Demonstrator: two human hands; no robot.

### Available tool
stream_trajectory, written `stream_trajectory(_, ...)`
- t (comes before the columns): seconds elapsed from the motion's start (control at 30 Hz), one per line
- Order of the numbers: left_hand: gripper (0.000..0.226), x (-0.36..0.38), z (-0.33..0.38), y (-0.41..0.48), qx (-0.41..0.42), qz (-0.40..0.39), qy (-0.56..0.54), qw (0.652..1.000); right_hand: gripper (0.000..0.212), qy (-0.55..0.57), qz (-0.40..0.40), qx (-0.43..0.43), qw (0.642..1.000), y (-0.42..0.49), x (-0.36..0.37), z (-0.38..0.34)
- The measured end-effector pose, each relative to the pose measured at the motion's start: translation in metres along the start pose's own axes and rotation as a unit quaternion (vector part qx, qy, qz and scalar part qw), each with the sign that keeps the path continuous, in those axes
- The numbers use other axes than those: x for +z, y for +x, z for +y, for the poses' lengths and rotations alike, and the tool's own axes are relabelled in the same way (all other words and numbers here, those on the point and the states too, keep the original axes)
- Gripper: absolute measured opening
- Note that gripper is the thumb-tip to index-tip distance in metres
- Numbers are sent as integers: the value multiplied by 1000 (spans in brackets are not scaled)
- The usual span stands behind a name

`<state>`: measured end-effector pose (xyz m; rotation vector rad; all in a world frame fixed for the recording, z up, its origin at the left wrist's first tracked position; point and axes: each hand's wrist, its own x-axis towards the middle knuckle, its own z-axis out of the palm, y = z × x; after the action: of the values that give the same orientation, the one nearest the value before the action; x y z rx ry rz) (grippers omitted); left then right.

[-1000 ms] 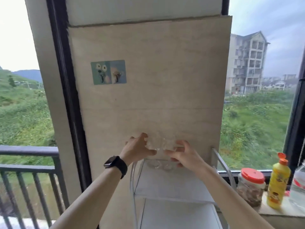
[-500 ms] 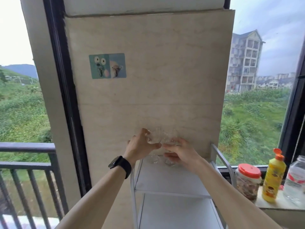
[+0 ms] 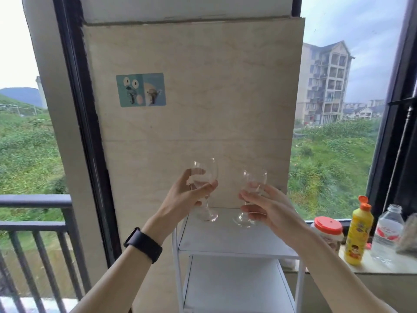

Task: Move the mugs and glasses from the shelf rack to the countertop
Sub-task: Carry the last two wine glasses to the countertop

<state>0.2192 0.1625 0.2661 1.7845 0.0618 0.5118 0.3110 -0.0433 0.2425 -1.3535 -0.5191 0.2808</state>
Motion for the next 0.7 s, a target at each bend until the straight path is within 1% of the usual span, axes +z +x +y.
stream_trajectory(0.17,53,32,-4,-35,-20,-66,-43,997,56,-35,21,-24,999,-61,-31,-3)
stream_trajectory(0.3,53,71,-25,-59,-51,-133,-72,987,60,-51,72,-20,996,-113,-59,11)
stream_trajectory(0.4,52,107,-43,-78,-70,-200,-80,974,50,-74,122,5,990,-156,-80,32)
stream_trajectory(0.5,46,150,-62,-99,-91,-251,-90,959,40,-104,187,44,976,-205,-102,54)
stream_trajectory(0.57,44,181,-74,-118,-112,-280,-99,948,40,-111,227,71,965,-242,-115,64)
stream_trajectory(0.7,42,238,-93,-167,-139,-341,-84,926,42,-125,312,113,935,-321,-140,84)
